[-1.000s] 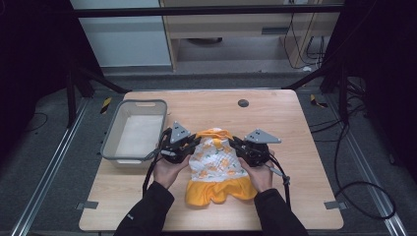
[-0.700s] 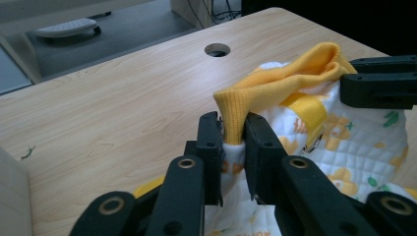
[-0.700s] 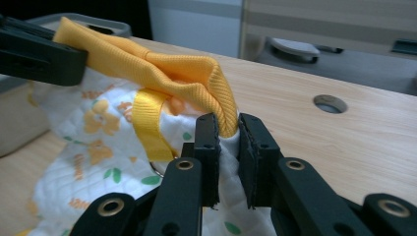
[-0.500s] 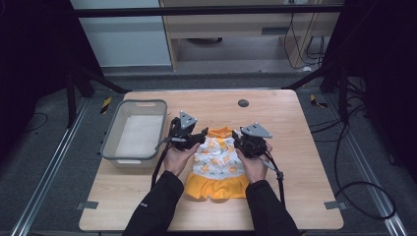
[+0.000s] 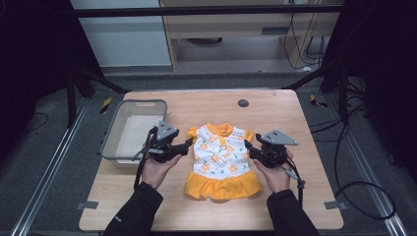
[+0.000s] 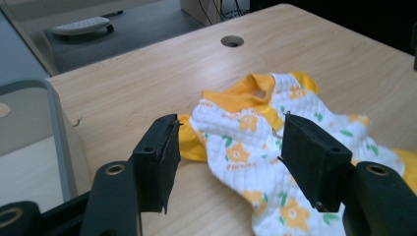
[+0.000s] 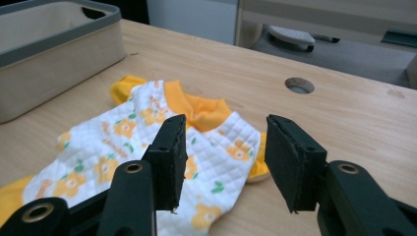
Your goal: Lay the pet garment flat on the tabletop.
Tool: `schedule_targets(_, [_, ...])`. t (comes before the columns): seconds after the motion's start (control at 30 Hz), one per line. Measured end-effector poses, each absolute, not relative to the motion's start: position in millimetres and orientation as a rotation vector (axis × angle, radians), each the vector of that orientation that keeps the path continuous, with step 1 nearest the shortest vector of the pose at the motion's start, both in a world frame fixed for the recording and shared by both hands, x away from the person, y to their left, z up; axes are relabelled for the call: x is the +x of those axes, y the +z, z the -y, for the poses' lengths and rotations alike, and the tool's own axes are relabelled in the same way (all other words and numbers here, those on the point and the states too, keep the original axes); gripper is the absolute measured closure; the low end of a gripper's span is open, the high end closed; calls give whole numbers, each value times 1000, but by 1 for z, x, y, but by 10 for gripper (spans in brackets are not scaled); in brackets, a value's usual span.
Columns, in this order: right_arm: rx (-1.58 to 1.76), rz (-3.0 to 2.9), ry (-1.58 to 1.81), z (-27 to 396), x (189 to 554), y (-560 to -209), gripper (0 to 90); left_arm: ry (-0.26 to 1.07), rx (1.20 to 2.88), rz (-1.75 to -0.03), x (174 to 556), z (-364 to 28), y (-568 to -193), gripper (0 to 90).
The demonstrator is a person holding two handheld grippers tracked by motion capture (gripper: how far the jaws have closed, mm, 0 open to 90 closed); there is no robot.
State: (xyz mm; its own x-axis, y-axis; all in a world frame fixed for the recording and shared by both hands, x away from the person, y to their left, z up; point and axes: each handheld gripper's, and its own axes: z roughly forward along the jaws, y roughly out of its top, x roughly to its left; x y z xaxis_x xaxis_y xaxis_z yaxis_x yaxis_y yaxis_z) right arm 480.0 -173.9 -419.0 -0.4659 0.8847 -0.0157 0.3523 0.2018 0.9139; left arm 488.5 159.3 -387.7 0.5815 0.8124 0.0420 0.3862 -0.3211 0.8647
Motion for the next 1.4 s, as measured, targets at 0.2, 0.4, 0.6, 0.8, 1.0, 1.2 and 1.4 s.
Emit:
schedule_targets(0.2, [1118, -1994, 1259, 187, 455, -423, 489, 566, 1944, -951, 464, -174, -397, 428])
schedule_targets(0.4, [1121, -2028, 1274, 199, 432, -431, 503, 513, 1960, -965, 441, -184, -415, 450])
schedule_targets(0.6, [1151, -2084, 1258, 207, 416, -445, 507, 486, 2015, -954, 428, -183, -439, 457])
schedule_targets(0.8, [1158, -2157, 1209, 209, 409, -461, 513, 437, 2073, -965, 426, -177, -456, 471])
schedule_targets(1.0, [1176, -2230, 1194, 205, 410, -476, 520, 392, 2126, -950, 421, -169, -466, 500])
schedule_targets(1.2, [1182, -2305, 1169, 199, 414, -487, 522, 344, 2180, -946, 421, -160, -478, 547])
schedule_targets(1.4, [1166, -2349, 1125, 193, 417, -493, 564, 322, 2240, -937, 422, -154, -486, 617])
